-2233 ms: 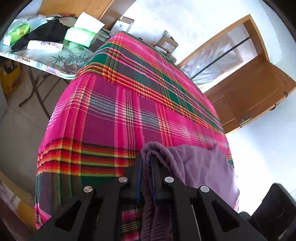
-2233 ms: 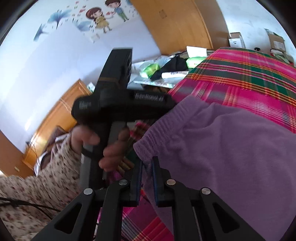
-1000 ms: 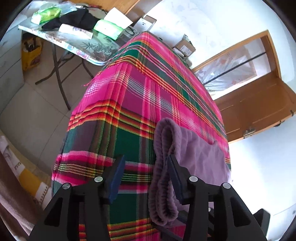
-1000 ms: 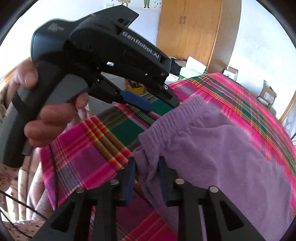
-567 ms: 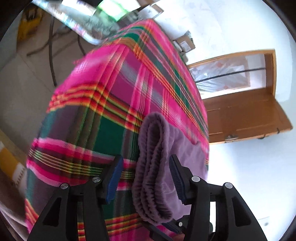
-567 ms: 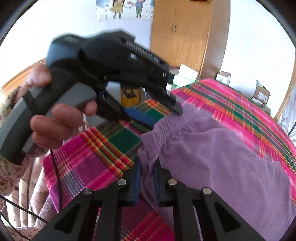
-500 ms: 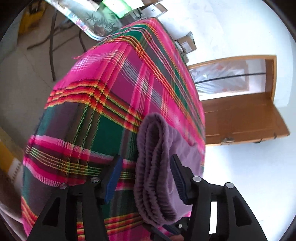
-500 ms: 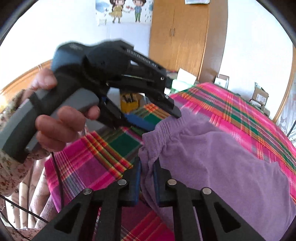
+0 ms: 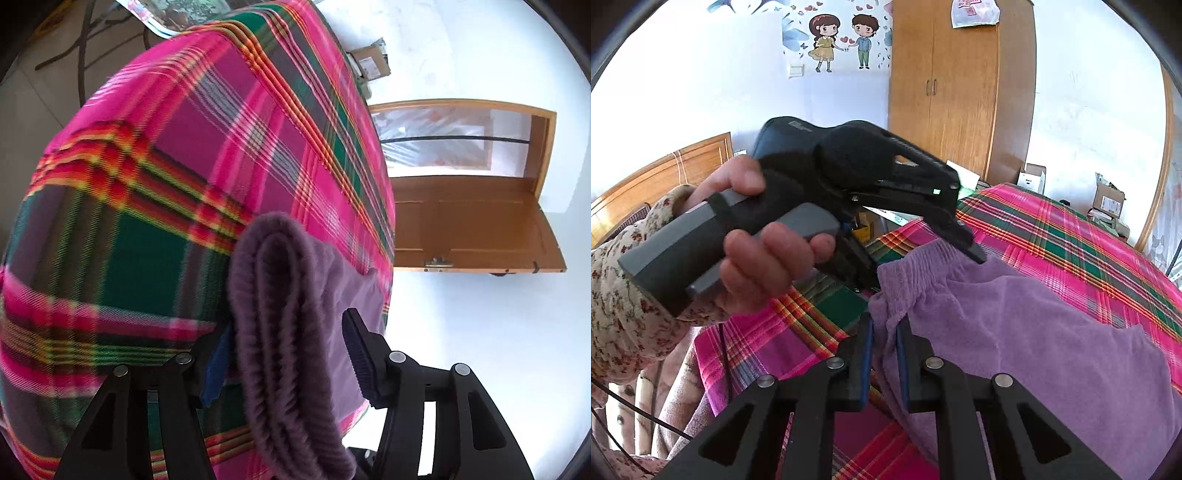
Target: Fold clothes
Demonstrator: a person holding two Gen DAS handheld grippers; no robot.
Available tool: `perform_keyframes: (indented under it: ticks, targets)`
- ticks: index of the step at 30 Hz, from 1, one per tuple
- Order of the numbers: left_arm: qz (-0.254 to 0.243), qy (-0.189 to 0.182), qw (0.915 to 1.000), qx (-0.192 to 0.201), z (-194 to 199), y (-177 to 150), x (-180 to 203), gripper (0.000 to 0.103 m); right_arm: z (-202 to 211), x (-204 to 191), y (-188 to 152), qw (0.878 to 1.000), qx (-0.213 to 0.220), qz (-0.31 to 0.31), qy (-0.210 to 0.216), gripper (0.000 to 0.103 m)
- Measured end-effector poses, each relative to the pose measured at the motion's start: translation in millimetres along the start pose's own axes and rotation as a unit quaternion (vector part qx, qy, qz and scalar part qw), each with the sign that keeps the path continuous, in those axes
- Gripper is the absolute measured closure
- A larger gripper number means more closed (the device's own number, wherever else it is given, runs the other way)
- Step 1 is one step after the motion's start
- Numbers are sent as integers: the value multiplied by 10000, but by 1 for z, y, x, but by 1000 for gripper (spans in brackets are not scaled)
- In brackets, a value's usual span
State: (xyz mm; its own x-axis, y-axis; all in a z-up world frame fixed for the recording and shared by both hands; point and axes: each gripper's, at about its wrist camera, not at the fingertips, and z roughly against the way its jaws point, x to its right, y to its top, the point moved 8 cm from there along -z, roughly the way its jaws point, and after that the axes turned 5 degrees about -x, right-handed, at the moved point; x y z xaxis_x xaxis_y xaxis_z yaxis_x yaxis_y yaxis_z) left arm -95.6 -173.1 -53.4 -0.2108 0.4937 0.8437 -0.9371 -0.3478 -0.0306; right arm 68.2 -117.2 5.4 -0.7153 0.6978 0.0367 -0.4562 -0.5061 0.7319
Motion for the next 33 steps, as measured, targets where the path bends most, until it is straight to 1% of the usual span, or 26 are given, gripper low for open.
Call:
perform_keyframes:
  ticks: [3, 4, 5, 9, 12, 16, 18, 21, 27, 33]
  targets:
    - [-37, 36, 10000, -54, -6, 2, 4, 68, 4, -1, -3, 10000, 5, -16, 10, 91]
    - [-66, 83, 9999, -47, -7, 3, 4, 78, 3, 0, -3, 10000, -2, -22, 11, 91]
    - [-101, 138, 9998, -33, -6, 4, 4, 82, 3, 1, -4, 10000, -9, -30, 8, 91]
    - [-68, 86, 9999, 24, -5, 7, 1, 85, 1, 0, -4, 10000, -79, -40, 8, 91]
    - [-181, 36, 9998, 85, -3, 9, 3, 87, -3, -6, -5, 9998, -177, 56, -55, 91]
    - [-271, -43, 9995, 126, 3, 12, -1, 88, -10, -21, -2, 9982, -220, 454, -317, 91]
    - [-253, 2, 9996, 146, 4, 14, -6, 88, -14, -27, -1, 9971, -260, 591, -394, 91]
    - [-210, -32, 9996, 160, 5, 15, -11, 88, -23, -31, -3, 9967, -404, 599, -364, 91]
    - [-126, -116, 9996, 208, 6, 14, -17, 88, -24, -35, -7, 9967, -481, 578, -305, 91]
    - [-90, -202, 9989, 412, 23, 12, -17, 89, -28, -33, 1, 9974, -377, 555, -275, 91]
